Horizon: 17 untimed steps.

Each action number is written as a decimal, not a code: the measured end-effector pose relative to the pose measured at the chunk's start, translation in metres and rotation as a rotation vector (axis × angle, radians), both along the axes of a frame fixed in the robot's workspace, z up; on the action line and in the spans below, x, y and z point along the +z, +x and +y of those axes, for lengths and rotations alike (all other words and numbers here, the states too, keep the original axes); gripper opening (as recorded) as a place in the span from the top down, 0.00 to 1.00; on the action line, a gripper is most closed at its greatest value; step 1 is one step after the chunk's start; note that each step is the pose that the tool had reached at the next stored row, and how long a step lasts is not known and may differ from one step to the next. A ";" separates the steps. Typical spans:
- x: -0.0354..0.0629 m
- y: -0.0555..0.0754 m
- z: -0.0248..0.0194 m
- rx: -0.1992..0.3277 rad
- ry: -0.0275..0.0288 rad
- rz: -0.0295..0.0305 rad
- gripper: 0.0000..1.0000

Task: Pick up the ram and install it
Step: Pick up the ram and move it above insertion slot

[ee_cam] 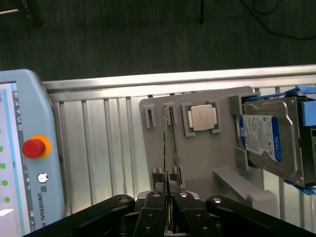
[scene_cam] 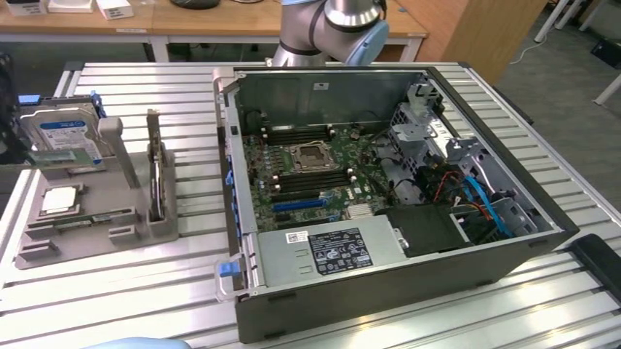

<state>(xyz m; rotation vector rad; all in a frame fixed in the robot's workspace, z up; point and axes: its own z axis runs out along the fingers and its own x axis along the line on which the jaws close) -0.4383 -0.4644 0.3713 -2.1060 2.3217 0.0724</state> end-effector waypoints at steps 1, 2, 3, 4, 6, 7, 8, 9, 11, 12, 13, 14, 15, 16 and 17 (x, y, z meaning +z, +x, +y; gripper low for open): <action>0.0037 0.000 0.0000 -0.002 0.0000 0.0000 0.87; 0.0072 0.000 0.0000 -0.005 0.0000 0.0000 0.87; 0.0109 0.000 0.0000 -0.007 -0.0001 0.0000 0.87; 0.0137 0.000 0.0000 -0.008 -0.0001 0.0001 0.87; 0.0176 0.000 0.0000 -0.010 0.0000 0.0000 0.87; 0.0182 0.000 0.0000 -0.011 0.0000 0.0000 0.87; 0.0181 0.000 0.0000 -0.011 0.0001 -0.0001 0.87; 0.0181 0.000 0.0000 -0.011 0.0001 -0.0001 0.87; 0.0183 0.001 0.0002 -0.011 -0.0011 0.0011 0.87; 0.0183 0.002 0.0002 -0.011 -0.0011 0.0015 0.87; 0.0185 0.004 0.0002 -0.011 -0.0012 0.0021 0.87; 0.0186 0.006 0.0003 -0.011 -0.0011 0.0025 0.87; 0.0190 0.009 0.0003 -0.011 -0.0011 0.0032 0.87; 0.0194 0.012 0.0003 -0.011 -0.0011 0.0044 0.87; 0.0200 0.016 0.0003 -0.011 -0.0011 0.0057 0.87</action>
